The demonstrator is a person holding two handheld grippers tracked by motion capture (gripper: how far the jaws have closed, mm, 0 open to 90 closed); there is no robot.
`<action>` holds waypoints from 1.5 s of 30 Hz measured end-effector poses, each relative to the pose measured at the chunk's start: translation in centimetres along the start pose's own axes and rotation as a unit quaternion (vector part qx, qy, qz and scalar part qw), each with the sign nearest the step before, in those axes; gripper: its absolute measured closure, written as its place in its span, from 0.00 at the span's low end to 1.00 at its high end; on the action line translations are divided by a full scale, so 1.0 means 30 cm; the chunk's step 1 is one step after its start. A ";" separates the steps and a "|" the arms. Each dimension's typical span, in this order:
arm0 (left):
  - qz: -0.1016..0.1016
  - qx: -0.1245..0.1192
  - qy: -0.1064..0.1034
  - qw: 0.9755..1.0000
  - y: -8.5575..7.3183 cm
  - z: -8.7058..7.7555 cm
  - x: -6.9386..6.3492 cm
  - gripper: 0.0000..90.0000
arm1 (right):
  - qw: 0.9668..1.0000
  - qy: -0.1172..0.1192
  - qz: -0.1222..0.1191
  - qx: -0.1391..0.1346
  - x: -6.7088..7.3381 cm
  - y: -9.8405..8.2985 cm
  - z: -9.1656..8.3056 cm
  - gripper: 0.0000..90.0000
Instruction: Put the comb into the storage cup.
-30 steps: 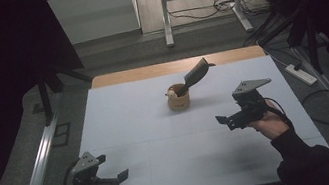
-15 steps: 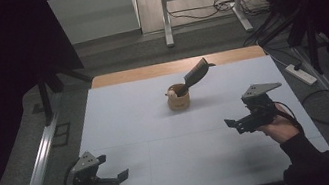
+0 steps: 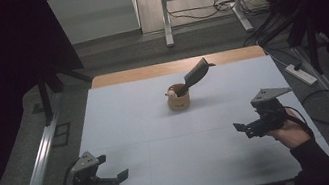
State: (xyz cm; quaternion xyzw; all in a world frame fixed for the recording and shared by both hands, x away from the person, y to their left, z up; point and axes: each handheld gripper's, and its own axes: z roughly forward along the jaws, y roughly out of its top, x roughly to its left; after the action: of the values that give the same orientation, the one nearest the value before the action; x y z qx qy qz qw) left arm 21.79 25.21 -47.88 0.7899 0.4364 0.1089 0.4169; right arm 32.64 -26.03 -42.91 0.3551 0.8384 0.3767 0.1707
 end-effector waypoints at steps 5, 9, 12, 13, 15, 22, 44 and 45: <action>-0.002 -0.002 -0.001 1.000 -0.001 -0.001 0.002 0.00 | 1.000 -0.006 0.000 0.001 -0.008 -0.025 -0.015 0.00; -0.002 -0.002 -0.001 1.000 -0.001 -0.001 0.003 0.00 | 1.000 -0.011 0.000 0.003 -0.016 -0.044 -0.030 0.00; -0.004 -0.003 -0.002 1.000 -0.001 -0.002 0.004 0.00 | 1.000 -0.013 0.005 0.004 -0.021 -0.057 -0.043 0.00; -0.004 -0.003 -0.002 1.000 -0.001 -0.002 0.004 0.00 | 1.000 -0.015 0.006 0.004 -0.023 -0.062 -0.047 0.00; -0.004 -0.003 -0.003 1.000 -0.001 -0.002 0.004 0.00 | 1.000 -0.017 0.010 0.005 -0.028 -0.071 -0.056 0.00; -0.005 -0.004 -0.003 1.000 -0.001 -0.002 0.005 0.00 | 0.999 -0.027 0.024 0.007 -0.044 -0.106 -0.087 0.00; -0.009 -0.012 -0.011 1.000 -0.004 -0.008 0.011 0.00 | 0.996 -0.066 0.054 0.017 -0.059 -0.205 -0.168 0.00; -0.009 -0.012 -0.012 1.000 -0.005 -0.008 0.011 0.00 | 0.996 -0.068 0.055 0.019 -0.059 -0.210 -0.170 0.00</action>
State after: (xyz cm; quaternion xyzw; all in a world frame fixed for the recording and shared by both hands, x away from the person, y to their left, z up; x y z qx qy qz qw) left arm 21.77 25.65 -47.90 0.7819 0.4372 0.1013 0.4328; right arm 28.10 -32.84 -44.27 0.4284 0.8112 0.3446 0.1994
